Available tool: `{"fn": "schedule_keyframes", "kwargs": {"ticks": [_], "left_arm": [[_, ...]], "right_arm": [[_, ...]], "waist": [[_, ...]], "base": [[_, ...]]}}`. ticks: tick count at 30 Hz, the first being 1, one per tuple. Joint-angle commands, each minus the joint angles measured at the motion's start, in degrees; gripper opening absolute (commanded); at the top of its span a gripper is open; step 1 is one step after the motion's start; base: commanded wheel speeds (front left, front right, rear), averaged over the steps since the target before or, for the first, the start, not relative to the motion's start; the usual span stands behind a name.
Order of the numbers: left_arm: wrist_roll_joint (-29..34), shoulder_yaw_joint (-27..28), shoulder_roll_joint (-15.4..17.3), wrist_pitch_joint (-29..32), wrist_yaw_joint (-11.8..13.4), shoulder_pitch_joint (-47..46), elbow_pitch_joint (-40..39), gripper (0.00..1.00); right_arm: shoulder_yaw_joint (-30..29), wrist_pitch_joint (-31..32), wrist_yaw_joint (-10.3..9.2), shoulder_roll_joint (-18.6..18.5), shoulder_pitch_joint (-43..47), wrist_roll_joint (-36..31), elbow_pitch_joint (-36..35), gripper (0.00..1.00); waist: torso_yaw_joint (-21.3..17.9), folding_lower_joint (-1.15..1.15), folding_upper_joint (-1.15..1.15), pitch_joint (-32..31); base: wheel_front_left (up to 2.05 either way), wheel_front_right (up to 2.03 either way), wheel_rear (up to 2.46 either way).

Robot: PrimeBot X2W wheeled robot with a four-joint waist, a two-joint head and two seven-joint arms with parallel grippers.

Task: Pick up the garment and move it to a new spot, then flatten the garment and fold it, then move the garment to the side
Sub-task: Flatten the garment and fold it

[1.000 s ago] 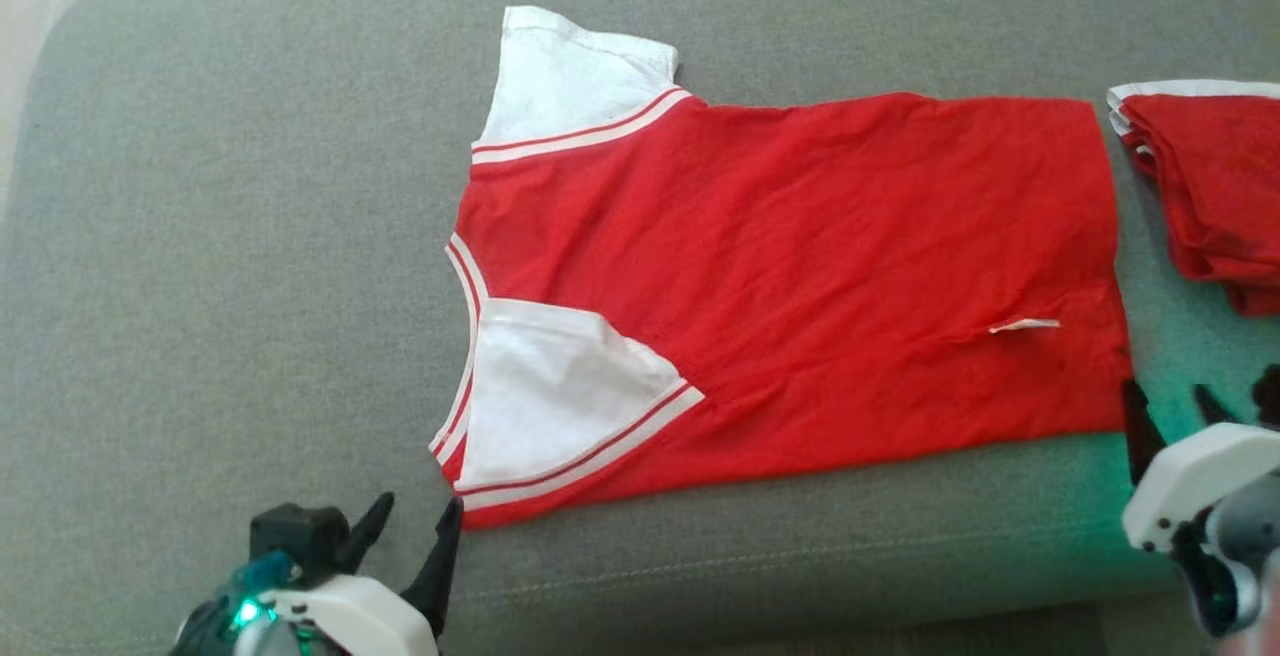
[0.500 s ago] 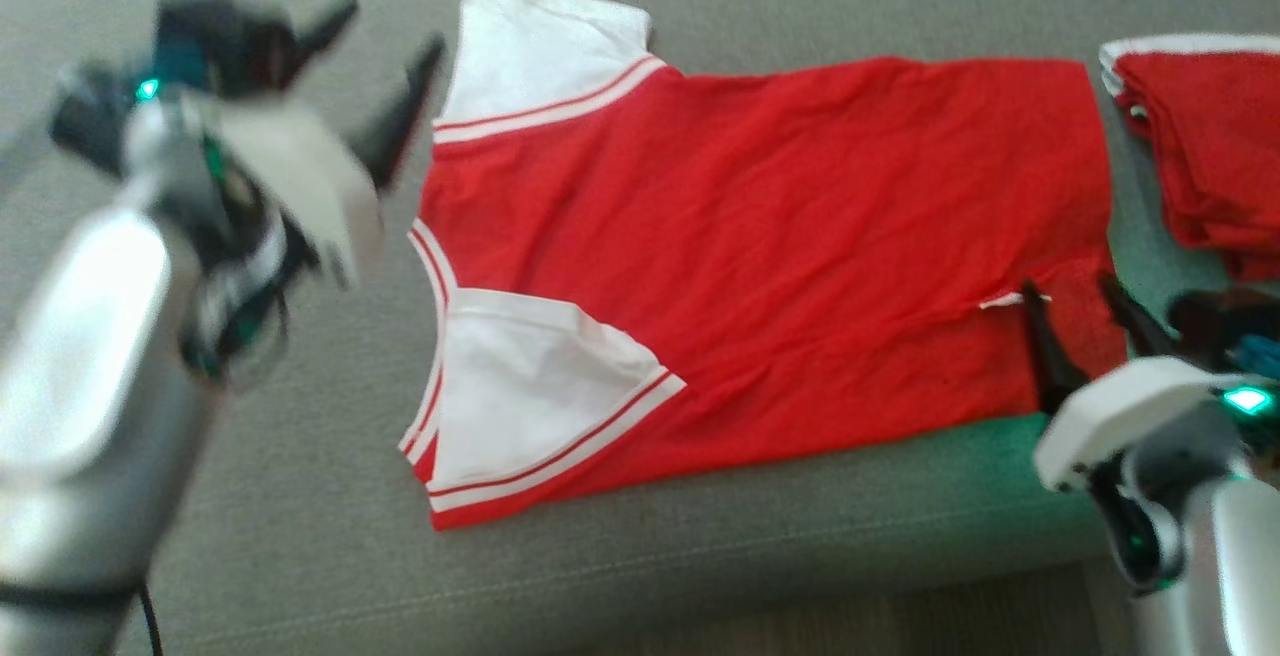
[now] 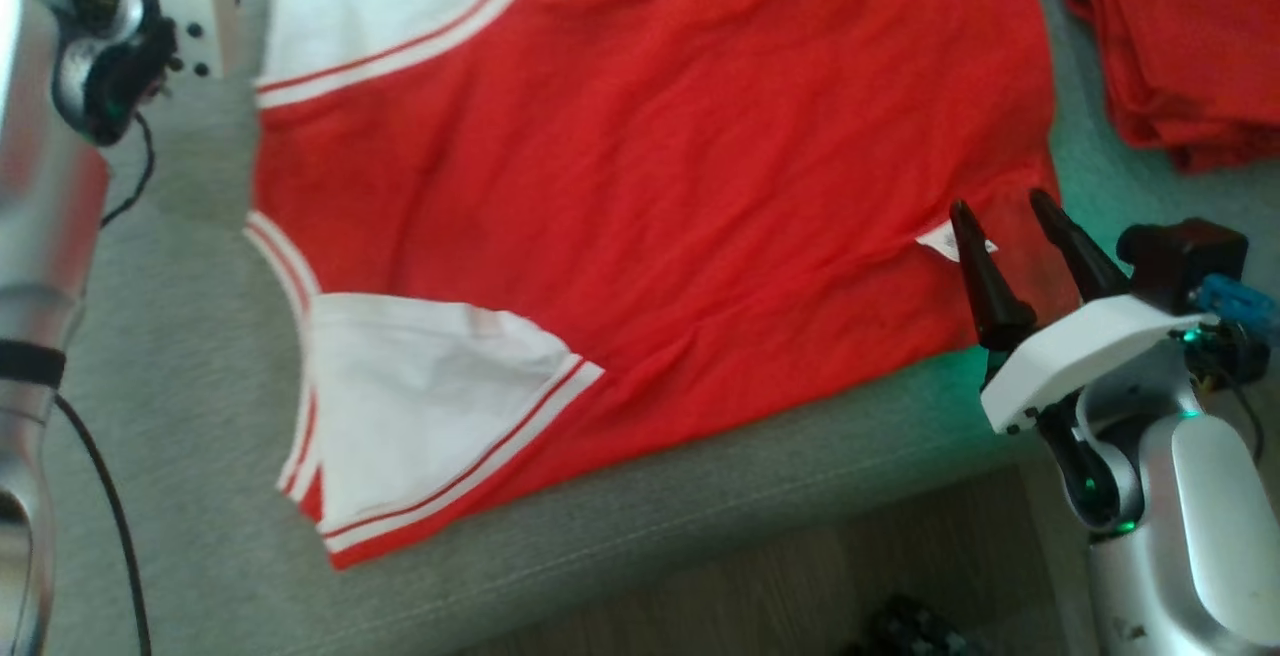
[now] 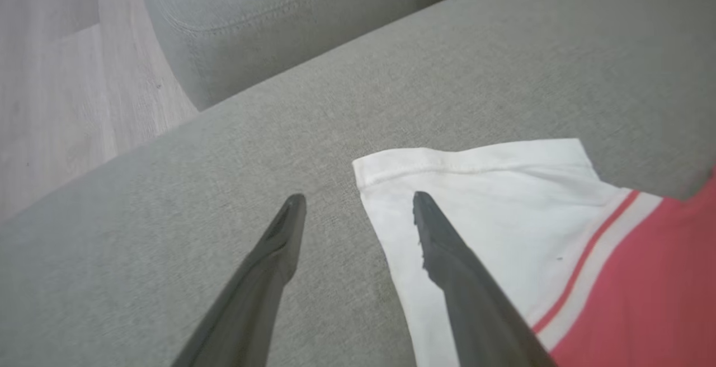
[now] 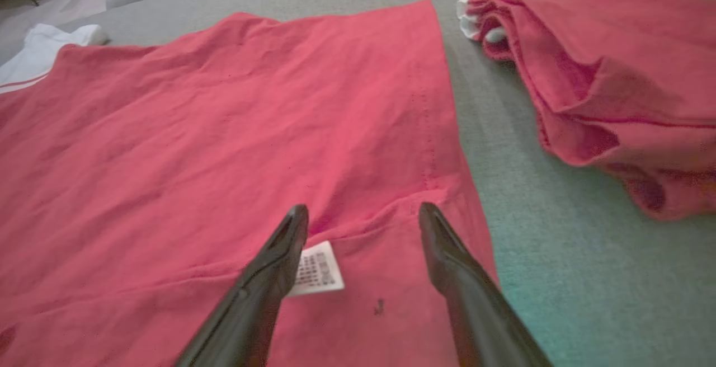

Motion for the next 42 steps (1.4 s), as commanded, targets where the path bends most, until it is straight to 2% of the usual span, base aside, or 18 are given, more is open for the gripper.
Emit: {"fn": "schedule_keyframes", "kwargs": {"ticks": [1, 11, 12, 13, 23, 25, 26, 28, 29, 30, 36, 42], "left_arm": [[0.26, 1.00, 2.15, -0.49, -0.29, -3.69, -0.43, 1.00], [-2.73, -5.68, 3.83, -1.59, -0.35, -7.43, 5.51, 0.99], [-3.04, -6.25, 4.18, -1.71, -0.35, -7.65, 5.95, 0.76], [-3.14, -6.73, 4.62, -2.02, -0.35, -7.94, 6.46, 0.74], [-2.36, -7.92, 6.13, -4.88, -0.36, -11.27, 12.77, 0.88], [-2.71, -7.93, 5.97, -5.13, -0.36, -11.71, 13.90, 0.82], [-3.03, -7.96, 5.87, -5.14, -0.36, -11.84, 14.37, 0.73], [-3.47, -8.61, 5.71, -4.62, -0.36, -11.88, 15.12, 0.44], [-3.59, -9.15, 5.70, -4.27, -0.36, -11.88, 15.33, 0.25], [-3.86, -9.63, 5.72, -3.84, -0.36, -11.84, 15.53, 0.00], [-8.76, -12.90, 5.52, 1.60, -0.36, -10.41, 13.76, 0.00], [-8.92, -16.18, 8.23, -4.99, -0.36, -11.60, 10.18, 0.00]], "right_arm": [[1.41, -0.63, -0.02, -0.07, -1.14, 0.73, -1.47, 1.00], [2.69, -2.63, -0.02, -0.02, -2.68, 2.64, 1.29, 1.00], [2.75, -2.69, -0.02, -0.07, -2.83, 2.64, 1.45, 1.00], [2.84, -2.71, -0.02, -0.10, -3.00, 2.69, 1.55, 1.00], [3.59, -2.69, -0.02, -0.36, -3.90, 2.87, 1.40, 1.00], [3.70, -2.77, -0.02, -0.36, -3.95, 2.91, 1.39, 1.00], [3.74, -2.81, -0.02, -0.36, -3.97, 2.95, 1.44, 1.00], [3.73, -2.89, -0.02, -0.36, -4.07, 2.99, 1.58, 1.00], [3.71, -2.92, -0.02, -0.36, -4.13, 3.03, 1.64, 1.00], [3.70, -2.92, -0.02, -0.36, -4.19, 3.05, 1.70, 1.00], [3.20, -1.94, -0.02, -0.73, -5.21, 3.57, 1.71, 1.00], [1.19, 1.55, -0.02, -0.53, -12.34, 4.32, 3.77, 1.00]], "waist": [[-2.50, 0.00, 0.00, 2.56], [-4.95, 0.00, 0.00, 4.53], [-5.11, 0.00, 0.00, 4.53], [-5.29, 0.00, 0.00, 4.50], [-6.70, 0.00, 0.00, 4.92], [-7.00, 0.00, 0.00, 5.11], [-7.16, 0.00, 0.00, 5.19], [-7.45, 0.00, 0.00, 5.32], [-7.56, 0.00, 0.00, 5.35], [-7.65, 0.00, 0.00, 5.36], [-7.60, 0.00, 0.00, 4.45], [-7.19, 0.00, 0.00, 2.66]], "base": [[0.00, 0.00, 0.00], [0.00, 0.00, 0.00], [0.00, 0.00, 0.00], [0.00, 0.00, 0.00], [0.00, 0.00, 0.00], [0.00, 0.00, 0.00], [0.00, 0.00, 0.00], [0.00, 0.00, 0.00], [0.00, 0.00, 0.00], [0.00, 0.00, 0.00], [0.00, 0.00, 0.00], [0.00, 0.00, 0.00]]}}
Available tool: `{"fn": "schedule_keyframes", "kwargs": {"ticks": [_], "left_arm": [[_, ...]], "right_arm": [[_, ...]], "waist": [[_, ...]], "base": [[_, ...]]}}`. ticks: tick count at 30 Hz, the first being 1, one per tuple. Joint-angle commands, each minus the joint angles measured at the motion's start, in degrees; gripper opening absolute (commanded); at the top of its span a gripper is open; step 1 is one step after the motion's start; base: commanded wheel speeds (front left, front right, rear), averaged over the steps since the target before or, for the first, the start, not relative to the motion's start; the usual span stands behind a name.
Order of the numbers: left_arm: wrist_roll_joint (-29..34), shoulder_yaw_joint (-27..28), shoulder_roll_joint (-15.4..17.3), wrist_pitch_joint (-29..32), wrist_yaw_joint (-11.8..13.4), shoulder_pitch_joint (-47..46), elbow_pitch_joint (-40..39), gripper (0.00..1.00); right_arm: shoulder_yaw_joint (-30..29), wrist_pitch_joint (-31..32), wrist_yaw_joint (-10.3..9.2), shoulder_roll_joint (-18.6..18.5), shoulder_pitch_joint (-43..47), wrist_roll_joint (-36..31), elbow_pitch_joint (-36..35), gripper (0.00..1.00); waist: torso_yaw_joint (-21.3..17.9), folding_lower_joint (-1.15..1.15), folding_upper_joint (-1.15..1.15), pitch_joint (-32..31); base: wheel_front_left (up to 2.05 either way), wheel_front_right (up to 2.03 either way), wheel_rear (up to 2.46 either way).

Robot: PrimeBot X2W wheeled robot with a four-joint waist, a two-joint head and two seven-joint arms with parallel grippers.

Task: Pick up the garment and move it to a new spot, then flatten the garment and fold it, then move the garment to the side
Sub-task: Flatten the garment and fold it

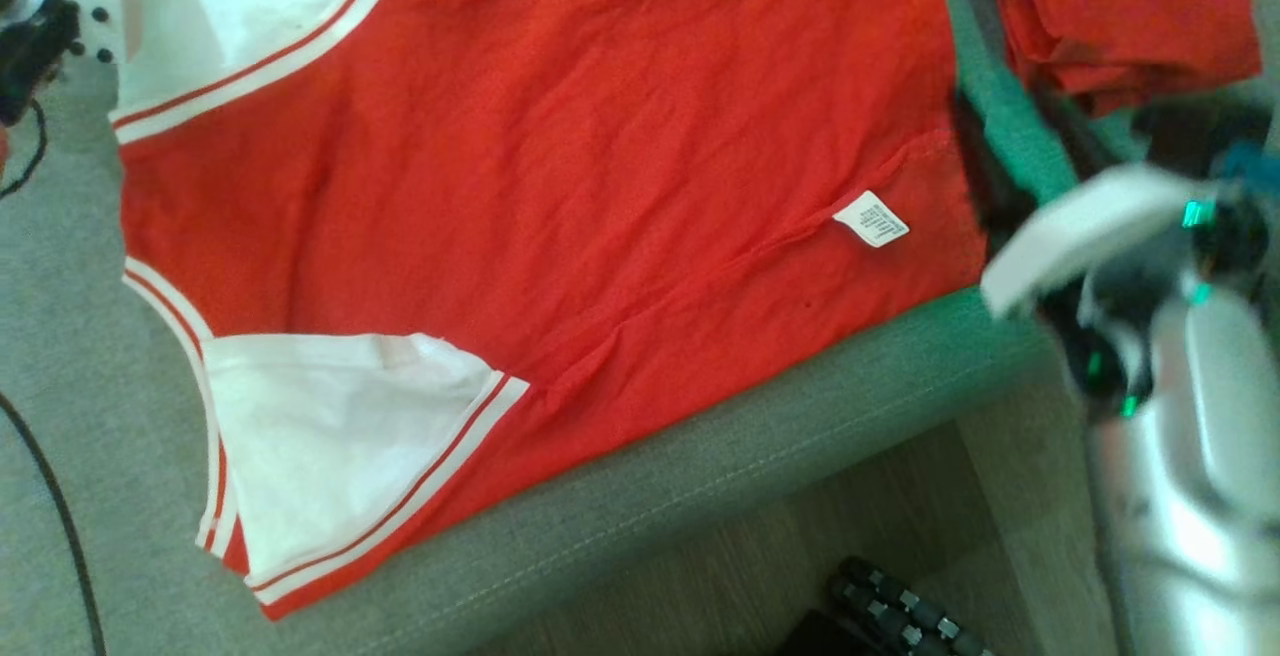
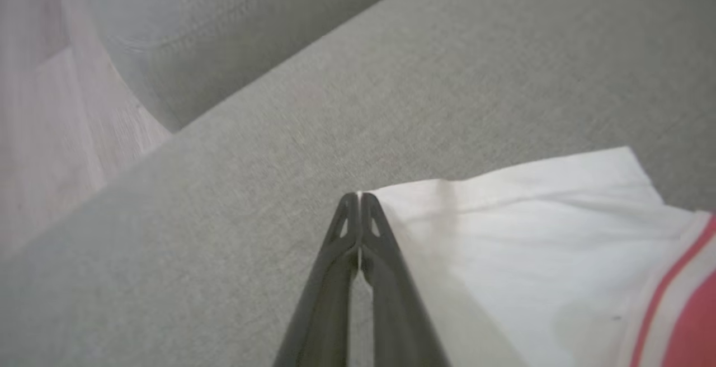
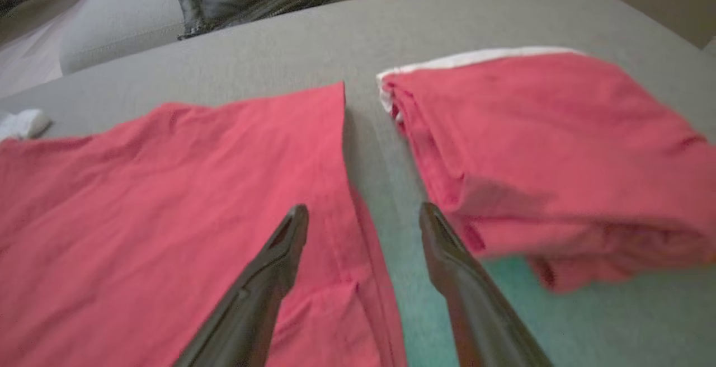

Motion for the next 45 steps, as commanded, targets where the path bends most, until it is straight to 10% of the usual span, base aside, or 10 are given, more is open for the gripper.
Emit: {"fn": "schedule_keyframes", "kwargs": {"ticks": [1, 12, 31, 33, 39, 45], "left_arm": [[0.24, 1.17, 2.98, -2.09, 0.08, -2.78, -1.58, 0.00], [-1.48, -4.67, 0.89, -6.43, 0.08, -4.65, -1.49, 0.00], [-6.37, -14.82, -0.90, -7.91, 0.08, -10.77, -4.24, 0.00], [-7.02, -15.39, -0.96, -8.16, 0.08, -11.50, -4.17, 0.00], [-8.45, -17.27, -0.97, -9.40, 0.08, -12.70, -3.84, 0.00], [-9.62, -18.88, -0.09, -11.95, 0.08, -13.50, -3.61, 0.00]], "right_arm": [[0.18, 1.52, -0.02, -0.36, -3.79, 0.19, -0.58, 1.00], [0.88, 24.06, -0.02, -0.47, -31.66, 0.17, 26.40, 1.00], [-8.52, 19.18, -0.02, -0.86, -49.15, -15.93, 50.49, 0.98], [-9.39, 19.12, -0.02, -1.20, -50.14, -17.51, 51.86, 0.88], [-12.51, 17.34, -0.02, -2.24, -52.27, -21.89, 53.95, 0.00], [-14.83, 14.99, -0.02, -2.14, -53.57, -24.31, 55.25, 0.00]], "waist": [[0.22, 0.00, 0.00, -0.74], [3.17, 0.00, 0.00, -2.80], [10.44, 0.00, 0.00, 0.50], [10.94, 0.00, 0.00, 1.04], [12.11, 0.00, 0.00, 1.83], [12.43, 0.00, 0.00, 2.18]], "base": [[0.00, 0.00, 0.00], [0.00, 0.00, 0.00], [0.00, 0.00, 0.00], [0.00, 0.00, 0.00], [0.00, 0.00, 0.00], [0.00, 0.00, 0.00]]}}
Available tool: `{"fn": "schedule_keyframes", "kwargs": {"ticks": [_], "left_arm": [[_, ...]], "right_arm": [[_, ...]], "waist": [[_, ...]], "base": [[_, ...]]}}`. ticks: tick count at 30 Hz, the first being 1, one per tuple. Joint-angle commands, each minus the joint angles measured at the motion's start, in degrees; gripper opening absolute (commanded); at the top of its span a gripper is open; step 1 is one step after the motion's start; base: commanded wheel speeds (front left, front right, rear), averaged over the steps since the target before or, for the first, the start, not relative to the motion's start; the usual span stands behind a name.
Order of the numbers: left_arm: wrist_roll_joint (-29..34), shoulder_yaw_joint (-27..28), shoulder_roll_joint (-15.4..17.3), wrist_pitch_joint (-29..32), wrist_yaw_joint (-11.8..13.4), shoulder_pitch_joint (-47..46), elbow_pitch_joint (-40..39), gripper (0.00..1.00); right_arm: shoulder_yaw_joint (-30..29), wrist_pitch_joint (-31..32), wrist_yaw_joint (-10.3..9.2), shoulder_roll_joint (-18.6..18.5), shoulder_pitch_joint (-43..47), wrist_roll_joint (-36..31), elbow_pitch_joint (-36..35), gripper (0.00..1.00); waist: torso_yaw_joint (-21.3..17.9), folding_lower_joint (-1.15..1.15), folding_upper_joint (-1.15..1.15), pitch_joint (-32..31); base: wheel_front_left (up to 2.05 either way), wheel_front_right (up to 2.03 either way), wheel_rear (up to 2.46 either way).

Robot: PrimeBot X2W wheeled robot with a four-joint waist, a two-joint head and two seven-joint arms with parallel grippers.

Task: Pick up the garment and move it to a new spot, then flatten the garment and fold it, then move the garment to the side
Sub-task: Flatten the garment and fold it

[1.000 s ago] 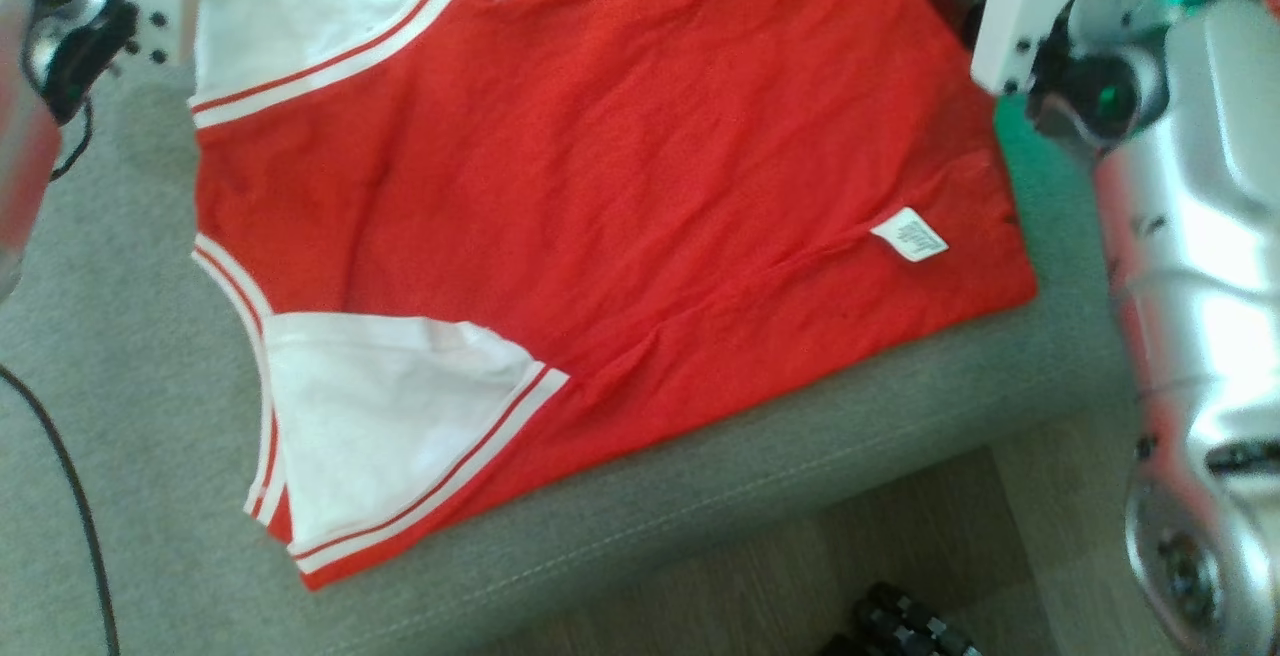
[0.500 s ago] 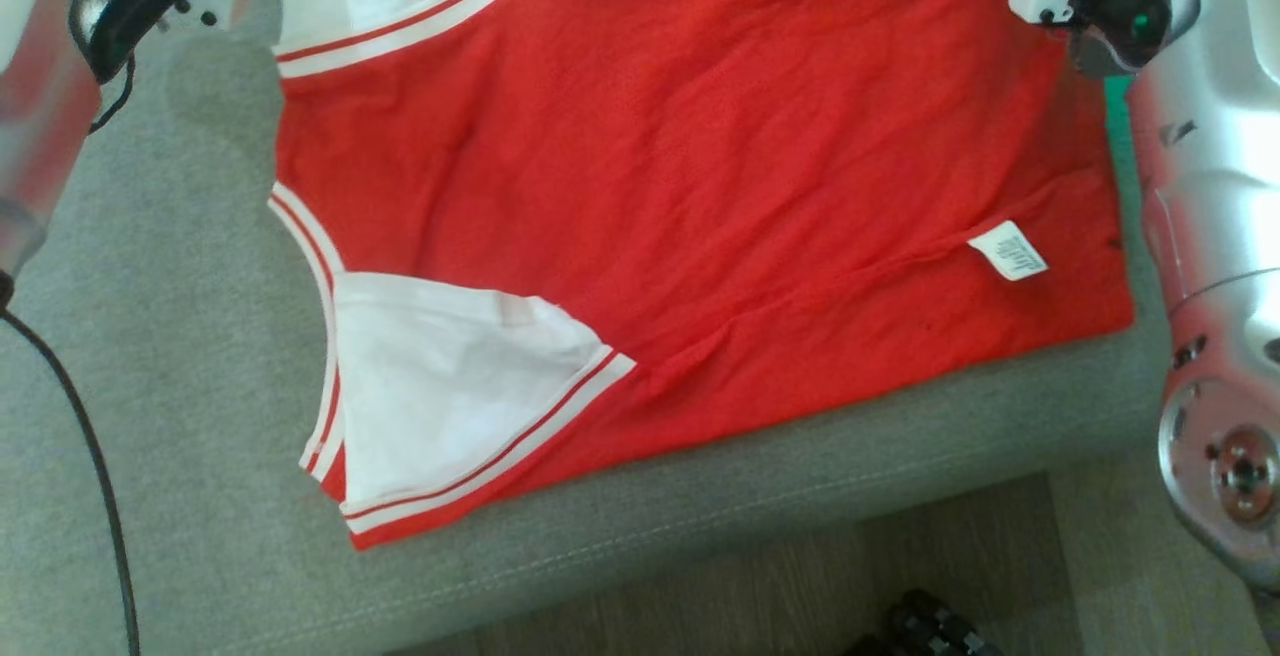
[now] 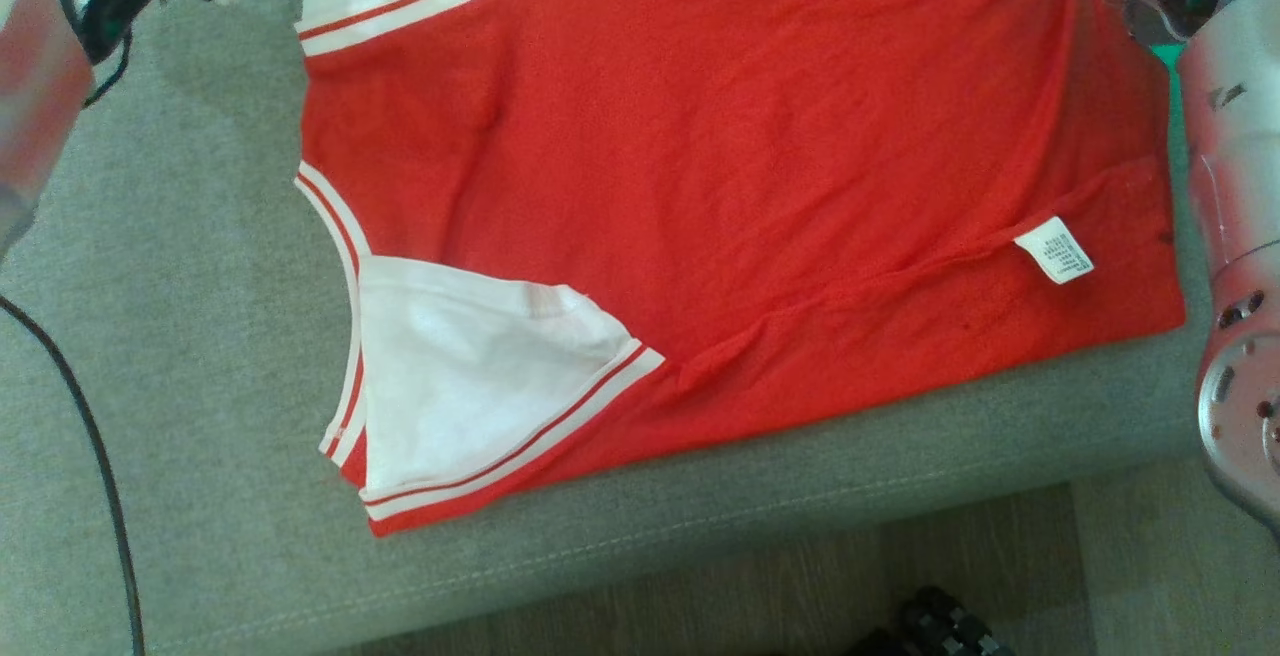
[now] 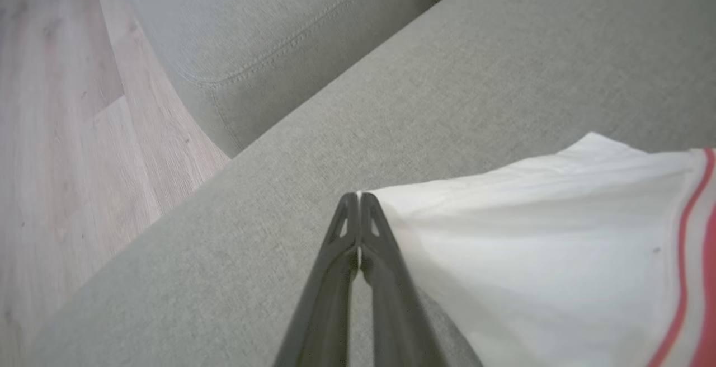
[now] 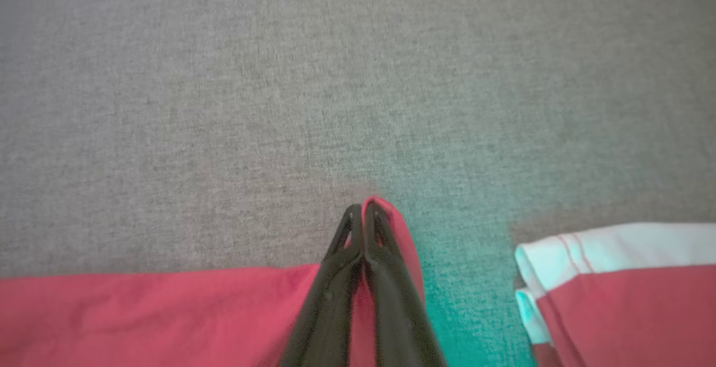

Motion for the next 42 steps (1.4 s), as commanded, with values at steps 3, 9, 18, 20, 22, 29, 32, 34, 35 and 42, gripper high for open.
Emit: {"fn": "schedule_keyframes", "kwargs": {"ticks": [3, 9, 18, 20, 22, 29, 32, 34, 35, 42], "left_arm": [[0.27, 1.39, 3.02, -4.24, 0.09, -5.43, -0.10, 0.00], [2.39, 2.10, 2.62, -13.59, 1.20, -8.04, 2.74, 0.00], [3.69, 3.86, 1.03, -22.41, 2.54, -8.54, 4.14, 0.00], [3.62, 4.09, 0.88, -22.75, 2.33, -7.06, 3.72, 0.00], [2.98, 4.78, 1.18, -22.93, 2.03, -5.05, 2.70, 0.00], [3.95, 7.45, 5.66, -23.05, 2.89, 3.86, -7.51, 0.00], [3.96, 9.05, 7.42, -23.05, 4.13, 8.65, -13.07, 0.00], [3.37, 9.94, 8.54, -23.06, 4.87, 11.88, -16.37, 0.00], [2.95, 10.23, 9.05, -23.06, 5.28, 13.43, -17.89, 0.00], [-0.83, 10.34, 13.91, -21.39, 8.89, 23.56, -29.09, 0.00]], "right_arm": [[-0.64, -5.03, -0.02, 1.13, -3.42, -0.01, -1.74, 0.00], [-2.05, -15.09, -0.02, 0.77, -3.84, -0.40, -2.11, 0.00], [-2.58, -22.51, -0.02, -0.34, -5.49, 1.32, 0.56, 0.00], [-1.37, -23.19, -0.02, -0.79, -5.13, 2.24, 1.73, 0.00], [0.26, -23.66, -0.02, -0.88, -4.25, 3.59, 2.79, 0.00], [6.51, -23.53, -0.02, -2.99, 1.20, 9.77, 4.53, 0.00], [8.99, -22.28, -0.02, -4.54, 4.07, 13.08, 4.68, 0.00], [10.66, -21.27, -0.02, -5.63, 6.05, 15.20, 4.47, 0.00], [11.35, -20.82, -0.02, -6.23, 7.01, 16.32, 4.18, 0.00], [16.07, -16.56, -0.02, -10.42, 14.17, 23.11, 0.95, 0.00]], "waist": [[-0.14, 0.00, 0.00, 0.30], [-0.20, 0.00, 0.00, 0.50], [1.08, 0.00, 0.00, -0.47], [1.72, 0.00, 0.00, -1.45], [2.16, 0.00, 0.00, -2.62], [3.65, 0.00, 0.00, -7.32], [4.42, 0.00, 0.00, -9.50], [4.76, 0.00, 0.00, -10.85], [4.95, 0.00, 0.00, -11.46], [6.02, 0.00, 0.00, -14.57]], "base": [[0.00, 0.00, 0.00], [0.00, 0.00, 0.00], [0.00, 0.00, 0.00], [0.00, 0.00, 0.00], [0.00, 0.00, 0.00], [0.00, 0.00, 0.00], [0.00, 0.00, 0.00], [0.00, 0.00, 0.00], [0.00, 0.00, 0.00], [0.00, 0.00, 0.00]]}}
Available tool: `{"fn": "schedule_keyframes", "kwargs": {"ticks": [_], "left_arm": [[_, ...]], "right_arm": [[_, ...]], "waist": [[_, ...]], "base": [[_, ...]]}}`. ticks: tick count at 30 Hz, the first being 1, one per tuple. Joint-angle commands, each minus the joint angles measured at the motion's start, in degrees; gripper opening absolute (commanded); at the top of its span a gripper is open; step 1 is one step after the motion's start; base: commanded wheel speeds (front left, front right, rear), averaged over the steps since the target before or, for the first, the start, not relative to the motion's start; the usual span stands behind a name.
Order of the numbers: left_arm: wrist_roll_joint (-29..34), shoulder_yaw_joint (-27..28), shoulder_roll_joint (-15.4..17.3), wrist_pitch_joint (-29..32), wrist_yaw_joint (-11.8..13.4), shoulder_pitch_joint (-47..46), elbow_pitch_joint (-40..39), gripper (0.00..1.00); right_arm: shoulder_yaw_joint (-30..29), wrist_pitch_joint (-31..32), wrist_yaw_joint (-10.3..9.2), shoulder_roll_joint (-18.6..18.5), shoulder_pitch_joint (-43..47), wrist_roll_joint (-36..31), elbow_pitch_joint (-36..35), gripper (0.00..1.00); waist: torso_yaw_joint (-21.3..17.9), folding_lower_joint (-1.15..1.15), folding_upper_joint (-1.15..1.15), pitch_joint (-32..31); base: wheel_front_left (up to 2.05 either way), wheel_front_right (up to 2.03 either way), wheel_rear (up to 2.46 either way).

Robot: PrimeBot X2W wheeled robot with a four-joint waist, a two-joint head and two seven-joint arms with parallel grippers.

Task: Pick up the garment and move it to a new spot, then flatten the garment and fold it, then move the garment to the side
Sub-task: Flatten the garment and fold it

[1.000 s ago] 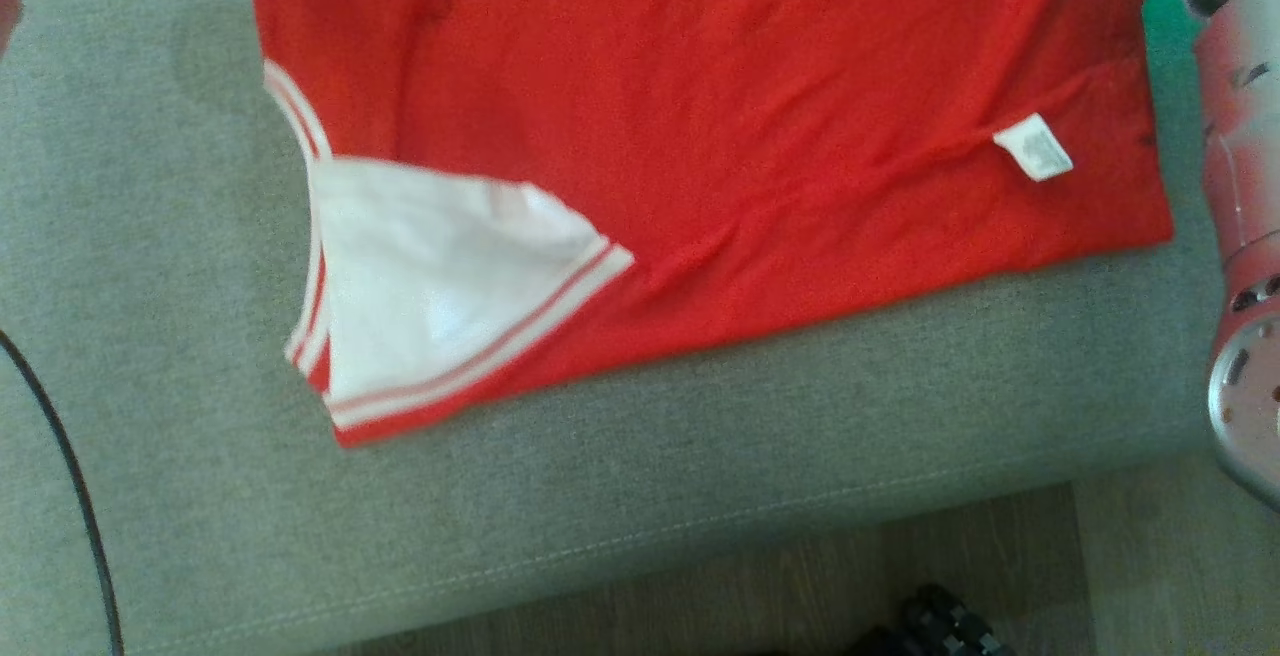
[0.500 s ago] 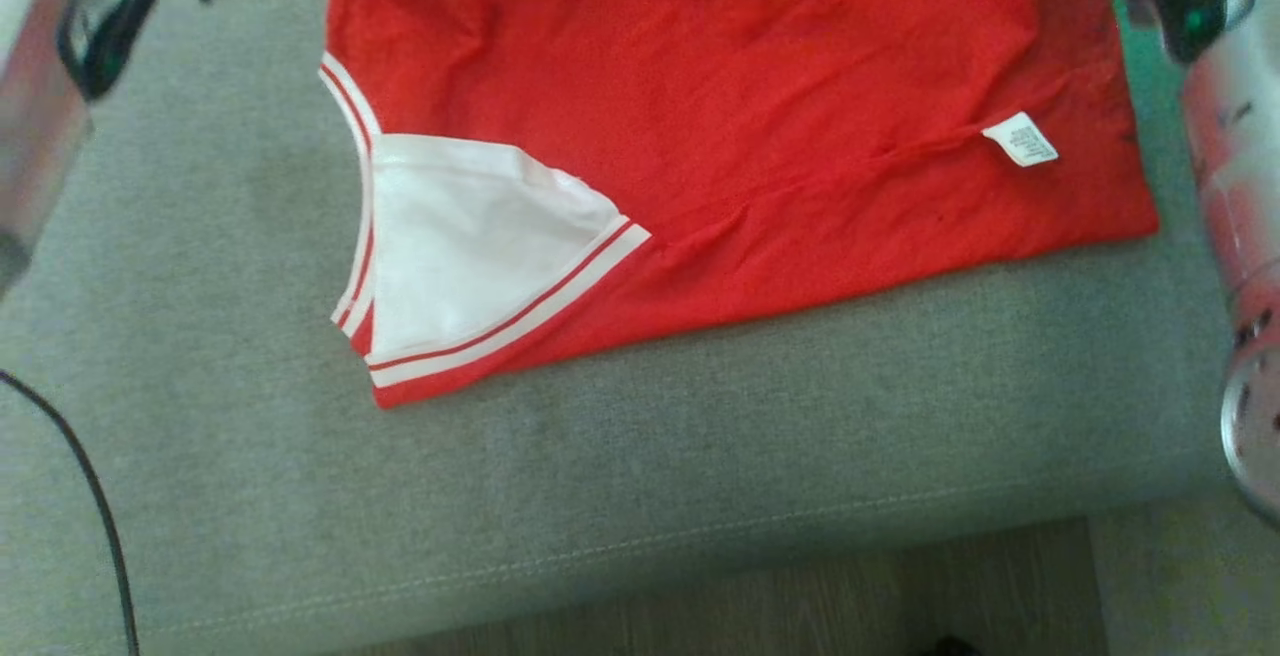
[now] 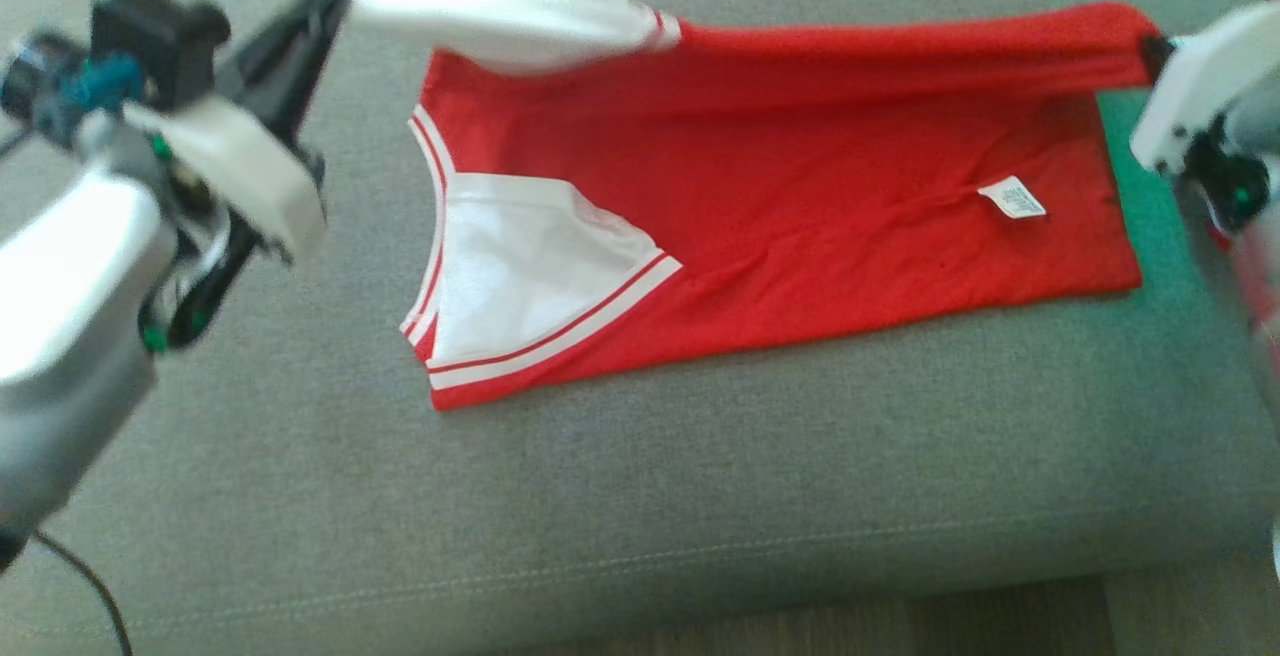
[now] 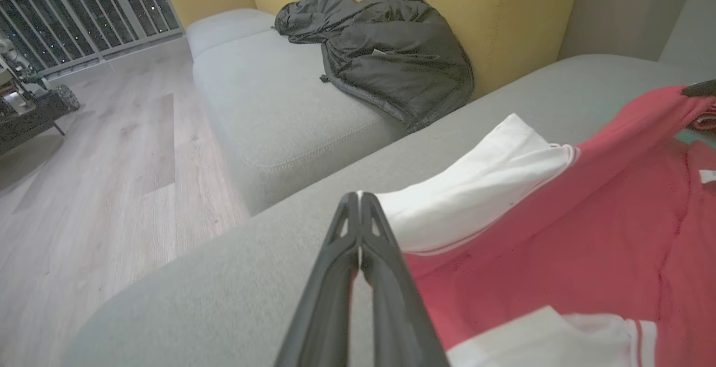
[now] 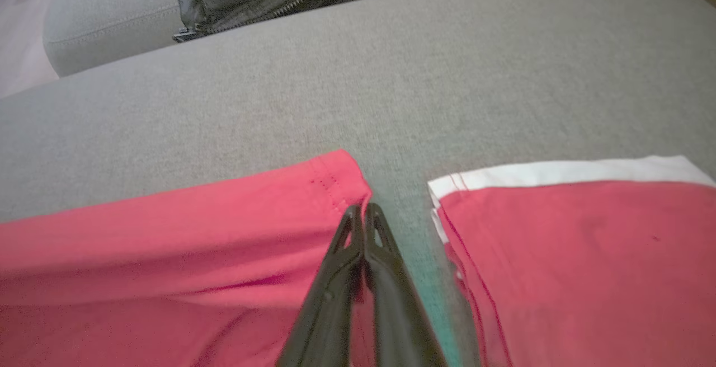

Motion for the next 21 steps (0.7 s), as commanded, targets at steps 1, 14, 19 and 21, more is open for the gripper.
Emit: {"fn": "schedule_keyframes", "kwargs": {"ticks": [1, 14, 19, 21], "left_arm": [[-1.24, 2.93, 4.42, 0.95, 1.61, 0.29, -3.72, 0.00], [-10.80, 2.04, 10.84, 5.73, 9.64, 16.79, -20.92, 0.00], [-10.20, 0.59, 8.77, 4.39, 10.77, 19.10, -18.83, 0.00], [-10.13, 0.12, 7.63, 3.76, 10.96, 19.91, -16.93, 0.00]], "right_arm": [[1.66, 0.79, -0.02, -1.35, 1.72, 1.72, -2.96, 0.00], [7.28, 8.13, -0.02, -6.69, 13.43, 9.67, -12.72, 0.00], [8.02, 10.33, -0.02, -6.04, 16.42, 11.47, -15.73, 0.00], [7.98, 10.96, -0.02, -5.44, 17.54, 12.31, -16.75, 0.00]], "waist": [[0.76, 0.00, 0.00, -1.07], [2.37, 0.00, 0.00, -0.32], [2.00, 0.00, 0.00, -0.21], [1.70, 0.00, 0.00, -0.54]], "base": [[0.00, 0.00, 0.00], [0.00, 0.00, 0.00], [0.00, 0.00, 0.00], [0.00, 0.00, 0.00]]}}
